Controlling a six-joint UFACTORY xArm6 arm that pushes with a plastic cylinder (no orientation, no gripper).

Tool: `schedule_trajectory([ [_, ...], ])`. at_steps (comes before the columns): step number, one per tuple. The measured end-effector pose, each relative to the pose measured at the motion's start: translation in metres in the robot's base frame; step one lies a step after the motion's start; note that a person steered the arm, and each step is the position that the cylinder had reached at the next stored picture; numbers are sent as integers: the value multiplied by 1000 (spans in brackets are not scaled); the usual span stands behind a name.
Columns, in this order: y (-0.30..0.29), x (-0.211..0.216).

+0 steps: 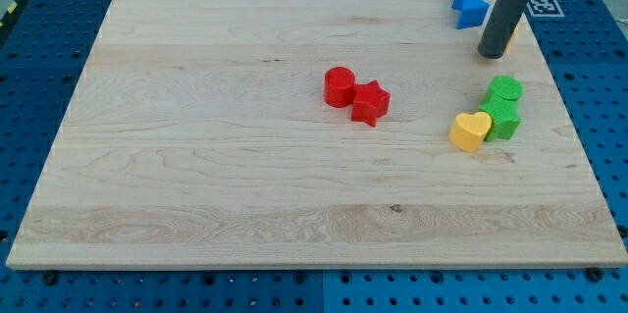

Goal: Push the hexagon into the triangle

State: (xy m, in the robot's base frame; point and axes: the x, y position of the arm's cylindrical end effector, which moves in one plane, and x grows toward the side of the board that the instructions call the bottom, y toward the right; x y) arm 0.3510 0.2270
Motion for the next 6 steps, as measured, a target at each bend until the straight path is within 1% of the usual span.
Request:
schedule_trajectory([
  [1,4,31],
  [2,31,30],
  [3,35,-11],
  [4,35,-34],
  [5,45,-12],
  [6,32,-2],
])
